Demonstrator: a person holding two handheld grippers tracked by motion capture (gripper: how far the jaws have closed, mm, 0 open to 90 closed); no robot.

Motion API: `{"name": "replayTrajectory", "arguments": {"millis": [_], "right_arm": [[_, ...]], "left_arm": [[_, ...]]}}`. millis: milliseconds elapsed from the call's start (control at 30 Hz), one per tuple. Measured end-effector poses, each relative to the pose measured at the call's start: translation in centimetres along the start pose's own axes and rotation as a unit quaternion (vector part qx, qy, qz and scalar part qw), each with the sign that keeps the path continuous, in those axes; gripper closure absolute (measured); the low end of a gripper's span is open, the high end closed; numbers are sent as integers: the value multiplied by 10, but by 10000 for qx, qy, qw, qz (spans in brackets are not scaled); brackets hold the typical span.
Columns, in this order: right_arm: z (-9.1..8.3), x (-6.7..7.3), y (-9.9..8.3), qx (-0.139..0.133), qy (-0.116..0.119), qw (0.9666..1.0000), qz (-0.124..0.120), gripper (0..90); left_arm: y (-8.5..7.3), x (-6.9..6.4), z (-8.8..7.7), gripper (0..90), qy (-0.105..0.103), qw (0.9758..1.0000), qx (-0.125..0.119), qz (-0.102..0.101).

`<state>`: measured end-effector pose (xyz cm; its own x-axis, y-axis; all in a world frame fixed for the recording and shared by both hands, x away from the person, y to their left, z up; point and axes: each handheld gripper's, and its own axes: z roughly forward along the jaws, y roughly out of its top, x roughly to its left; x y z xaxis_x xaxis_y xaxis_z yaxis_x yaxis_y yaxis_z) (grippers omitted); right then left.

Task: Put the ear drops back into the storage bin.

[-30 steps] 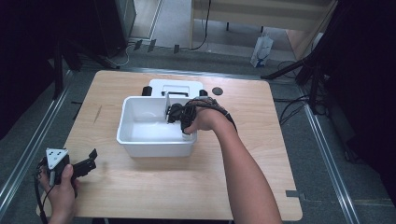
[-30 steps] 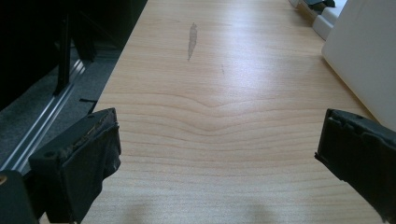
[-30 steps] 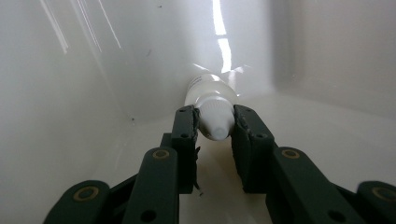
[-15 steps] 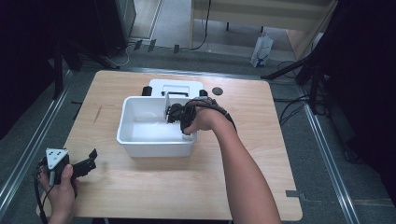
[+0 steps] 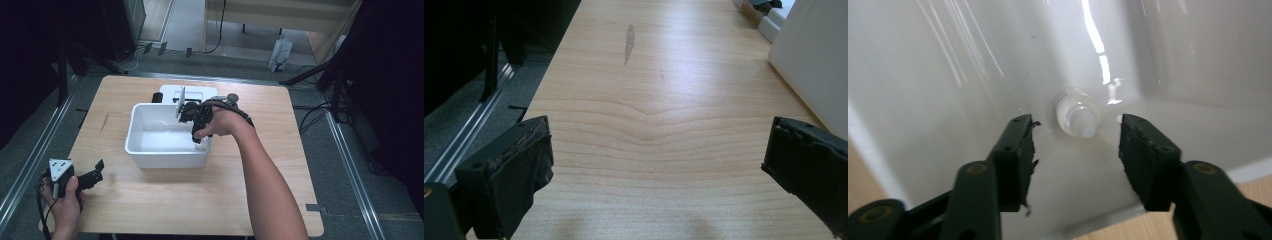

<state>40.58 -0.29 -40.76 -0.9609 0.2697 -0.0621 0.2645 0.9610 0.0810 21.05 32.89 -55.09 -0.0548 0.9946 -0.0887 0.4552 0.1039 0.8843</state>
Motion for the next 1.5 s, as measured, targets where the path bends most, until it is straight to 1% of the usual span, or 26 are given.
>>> {"name": "replayTrajectory", "arguments": {"millis": [100, 200, 267, 333, 467, 500, 533, 567, 633, 733, 933, 1133, 1200, 1500], "right_arm": [[-10, 2, 0, -63, -15, 10000, 36, 400], [-21, 3, 0, -120, -175, 9998, 54, 328], [-28, 5, 0, -204, -216, 9995, 110, 260], [-34, 5, -1, -229, -261, 9993, 156, 173], [-42, 5, -5, -193, -347, 9988, 293, 81], [-44, 5, -7, -206, -342, 9986, 356, 35], [-45, 4, -9, -223, -298, 9986, 364, 0], [-46, 3, -12, -231, -261, 9984, 442, 0], [-49, 0, -16, -277, -298, 9973, 604, 0], [-52, -2, -24, -296, -363, 9964, 713, 0], [-56, -7, -41, -350, -429, 9950, 833, 0], [-55, -10, -60, -329, -472, 9939, 946, 0], [-54, -12, -66, -327, -493, 9930, 1026, 0], [-46, -17, -100, -296, -566, 9903, 1231, 0]], "left_arm": [[0, 0, 0, 3, -4, 10000, -5, -4], [0, 0, 0, 2, -2, 10000, -1, -7], [0, 0, 0, 3, -11, 10000, -2, -9], [0, 1, 0, 2, -11, 10000, -1, -12], [0, 0, 0, 3, -2, 10000, 17, -6], [0, 0, 0, 2, -2, 10000, 16, -7], [0, 0, 0, 2, -3, 10000, 18, -8], [0, 0, 0, 3, -4, 10000, 15, -8], [0, 0, 0, 3, -2, 10000, 18, -8], [0, 0, 0, 2, -1, 10000, 10, -7], [0, -1, 0, 2, -1, 10000, 19, 14], [0, -1, 0, 2, -2, 10000, 22, 18], [0, -1, 0, 2, -1, 10000, 20, 22], [0, -1, 1, 2, 8, 10000, 15, 37]]}}
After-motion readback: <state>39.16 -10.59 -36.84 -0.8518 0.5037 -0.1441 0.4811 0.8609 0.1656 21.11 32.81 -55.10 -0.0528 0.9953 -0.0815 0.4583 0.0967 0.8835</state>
